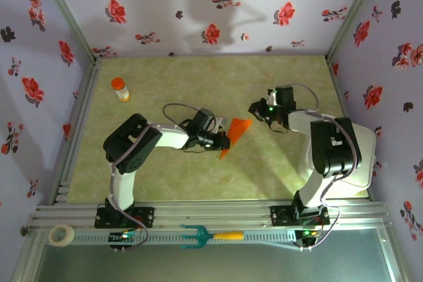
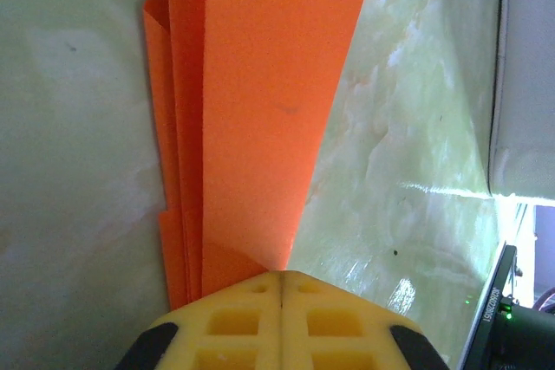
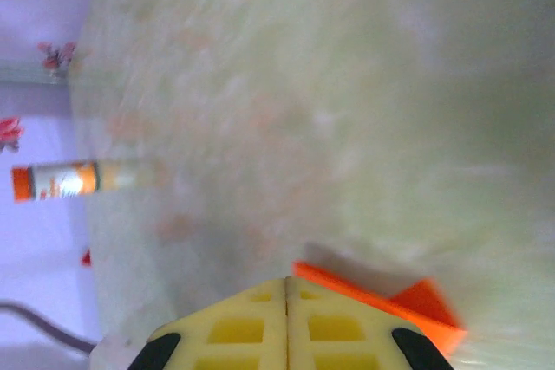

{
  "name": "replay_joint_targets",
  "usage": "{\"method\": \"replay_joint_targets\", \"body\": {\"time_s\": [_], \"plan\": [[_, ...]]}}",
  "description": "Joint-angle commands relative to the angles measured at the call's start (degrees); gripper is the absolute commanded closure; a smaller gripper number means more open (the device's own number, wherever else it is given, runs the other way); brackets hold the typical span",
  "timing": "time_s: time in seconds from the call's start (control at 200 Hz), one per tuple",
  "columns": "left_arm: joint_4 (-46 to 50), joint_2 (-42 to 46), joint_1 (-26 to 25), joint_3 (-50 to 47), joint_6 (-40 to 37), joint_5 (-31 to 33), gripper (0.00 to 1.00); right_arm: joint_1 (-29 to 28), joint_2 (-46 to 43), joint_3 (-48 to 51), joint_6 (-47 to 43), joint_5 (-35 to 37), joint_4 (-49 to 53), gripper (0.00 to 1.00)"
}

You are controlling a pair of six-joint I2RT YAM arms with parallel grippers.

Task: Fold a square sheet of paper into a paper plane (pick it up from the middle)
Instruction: Fold the wing for the fifth time at the center of the table.

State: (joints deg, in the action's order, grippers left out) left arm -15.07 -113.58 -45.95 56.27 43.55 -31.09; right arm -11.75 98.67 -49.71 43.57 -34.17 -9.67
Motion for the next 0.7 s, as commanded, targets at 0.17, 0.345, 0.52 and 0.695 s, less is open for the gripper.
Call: {"method": "replay_joint_targets", "body": {"time_s": [0.17,0.345,0.52,0.695], "plan": [[8.43,-2.9,-0.19,-3.01,0.72,1.79,1.0,-2.26,4.02,4.95,0.56,1.38,-0.88,0.96],[8.21,-2.62,-0.19,-3.49,0.88,1.56,1.0,2.01,7.98,2.65,-0.81,1.04,-0.36,0.96],[6.61,-2.44,-0.27,-4.11,1.8,1.6,1.0,4.56,9.04,-0.27,-1.25,3.01,1.34,0.95],[5.49,-1.94,-0.19,-5.12,2.46,1.62,1.0,5.86,8.66,-0.73,-0.69,0.98,-0.69,0.95]]}}
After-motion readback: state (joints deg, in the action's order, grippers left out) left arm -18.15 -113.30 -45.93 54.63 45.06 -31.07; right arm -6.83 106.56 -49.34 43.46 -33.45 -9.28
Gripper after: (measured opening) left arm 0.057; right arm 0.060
